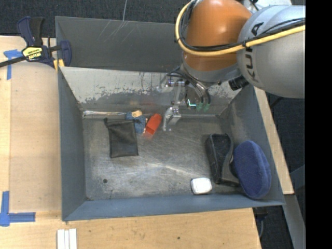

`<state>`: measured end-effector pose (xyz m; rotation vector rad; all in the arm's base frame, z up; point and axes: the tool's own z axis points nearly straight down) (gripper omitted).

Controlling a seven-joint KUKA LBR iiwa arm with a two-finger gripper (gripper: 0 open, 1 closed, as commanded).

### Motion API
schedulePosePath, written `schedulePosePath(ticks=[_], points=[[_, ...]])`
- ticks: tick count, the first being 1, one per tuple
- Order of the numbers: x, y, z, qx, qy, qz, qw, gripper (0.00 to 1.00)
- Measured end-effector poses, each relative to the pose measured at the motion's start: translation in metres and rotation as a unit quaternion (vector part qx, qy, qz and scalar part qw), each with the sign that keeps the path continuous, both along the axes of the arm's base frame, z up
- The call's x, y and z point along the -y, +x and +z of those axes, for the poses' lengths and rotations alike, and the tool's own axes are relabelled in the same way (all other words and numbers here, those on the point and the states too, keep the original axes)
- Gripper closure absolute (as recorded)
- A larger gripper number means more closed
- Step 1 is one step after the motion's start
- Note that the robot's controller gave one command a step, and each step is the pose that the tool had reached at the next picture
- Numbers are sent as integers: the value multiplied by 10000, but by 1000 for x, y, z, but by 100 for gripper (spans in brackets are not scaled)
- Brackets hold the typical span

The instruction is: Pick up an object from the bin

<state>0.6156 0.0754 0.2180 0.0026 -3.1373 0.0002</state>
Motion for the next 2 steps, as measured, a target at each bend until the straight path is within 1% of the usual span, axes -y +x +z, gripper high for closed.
schedulePosePath(ticks=[1, 2], points=[[23, -18, -128, 73, 9, -484, 9988, 0], [-45, -41, -140, 37, 12, -298, 9995, 0]])
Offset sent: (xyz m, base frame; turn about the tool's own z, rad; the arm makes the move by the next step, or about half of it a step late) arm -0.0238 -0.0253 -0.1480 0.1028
